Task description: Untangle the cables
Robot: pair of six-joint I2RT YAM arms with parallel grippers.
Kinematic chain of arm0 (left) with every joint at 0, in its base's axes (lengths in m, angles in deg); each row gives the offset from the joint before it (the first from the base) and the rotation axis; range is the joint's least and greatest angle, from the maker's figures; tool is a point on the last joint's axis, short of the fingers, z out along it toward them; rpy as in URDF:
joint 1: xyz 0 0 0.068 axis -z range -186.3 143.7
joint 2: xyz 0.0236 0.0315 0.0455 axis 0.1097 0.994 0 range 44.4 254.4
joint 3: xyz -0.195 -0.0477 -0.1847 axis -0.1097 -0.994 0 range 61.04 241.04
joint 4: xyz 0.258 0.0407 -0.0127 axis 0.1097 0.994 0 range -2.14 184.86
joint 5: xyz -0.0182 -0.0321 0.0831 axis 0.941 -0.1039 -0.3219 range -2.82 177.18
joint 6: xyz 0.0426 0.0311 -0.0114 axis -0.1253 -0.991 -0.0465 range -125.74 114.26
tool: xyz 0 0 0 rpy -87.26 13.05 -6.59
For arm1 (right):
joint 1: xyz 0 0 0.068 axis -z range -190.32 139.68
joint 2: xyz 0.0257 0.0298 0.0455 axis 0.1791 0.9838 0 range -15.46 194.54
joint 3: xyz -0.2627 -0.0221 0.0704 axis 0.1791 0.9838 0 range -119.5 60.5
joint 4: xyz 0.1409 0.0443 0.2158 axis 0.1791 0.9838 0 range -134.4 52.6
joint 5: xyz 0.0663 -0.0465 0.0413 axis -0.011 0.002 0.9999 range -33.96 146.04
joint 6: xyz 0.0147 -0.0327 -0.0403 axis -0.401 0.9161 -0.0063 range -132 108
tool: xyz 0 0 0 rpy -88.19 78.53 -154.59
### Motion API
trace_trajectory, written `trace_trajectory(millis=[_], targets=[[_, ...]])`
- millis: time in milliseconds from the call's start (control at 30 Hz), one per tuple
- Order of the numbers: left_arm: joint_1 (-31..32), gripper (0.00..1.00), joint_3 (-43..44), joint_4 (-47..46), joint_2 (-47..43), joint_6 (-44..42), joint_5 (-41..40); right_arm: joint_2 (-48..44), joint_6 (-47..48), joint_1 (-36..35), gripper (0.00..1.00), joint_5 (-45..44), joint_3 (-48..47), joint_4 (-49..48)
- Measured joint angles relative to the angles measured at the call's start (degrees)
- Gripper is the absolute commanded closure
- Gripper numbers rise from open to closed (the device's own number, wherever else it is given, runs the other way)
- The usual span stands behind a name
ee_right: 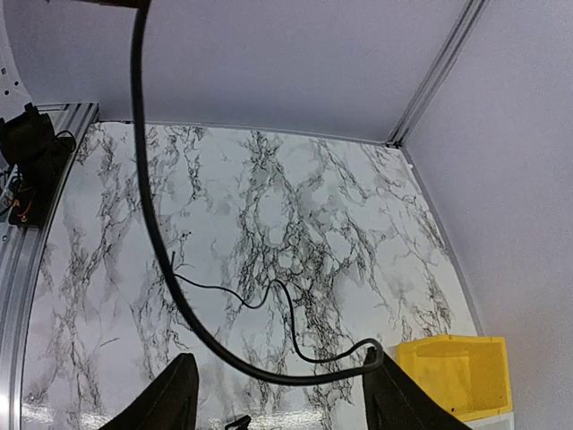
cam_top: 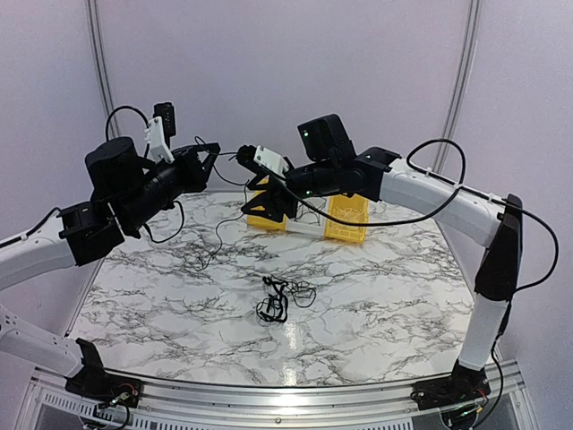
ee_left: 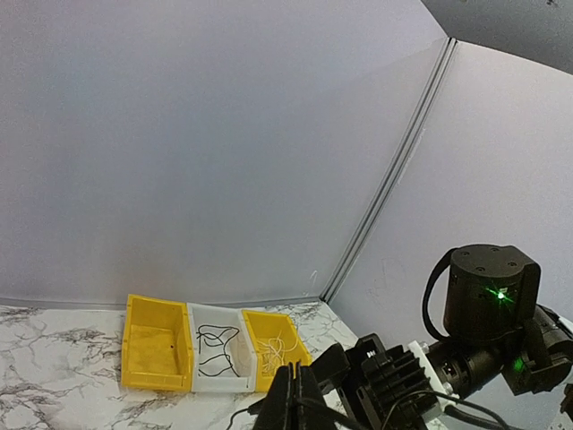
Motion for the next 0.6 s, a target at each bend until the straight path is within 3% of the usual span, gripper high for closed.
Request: trace_trajectory(millis=[233, 300, 367, 467, 533, 600], targets=[[-0.1, 1.0, -0.4, 0.0, 0.8, 1.9, 0.8, 0.0, 0.1, 0.0, 0.37, -4.1, -1.7, 0.2], [-0.1, 1.0, -0.4, 0.0, 1.3, 2.4, 1.2, 0.0, 0.1, 0.0, 0.42, -5.0, -2.4, 0.0], [-0.1, 1.0, -0.4, 0.0, 1.7, 2.8, 1.5, -0.1, 0.0, 0.0, 0.54, -5.6, -2.6, -0.1], [-0.1, 1.0, -0.4, 0.0, 2.0, 3.1, 1.6, -0.1, 0.5, 0.0, 0.84, -5.7, -2.6, 0.0], [-0.1, 1.0, -0.4, 0.0, 2.0, 3.3, 1.6, -0.1, 0.6, 0.0, 0.99, -5.0, -2.6, 0.2], [-0.1, 1.0, -0.4, 0.0, 2.0, 3.4, 1.5, -0.2, 0.3, 0.0, 1.0, -4.2, -2.6, 0.5]])
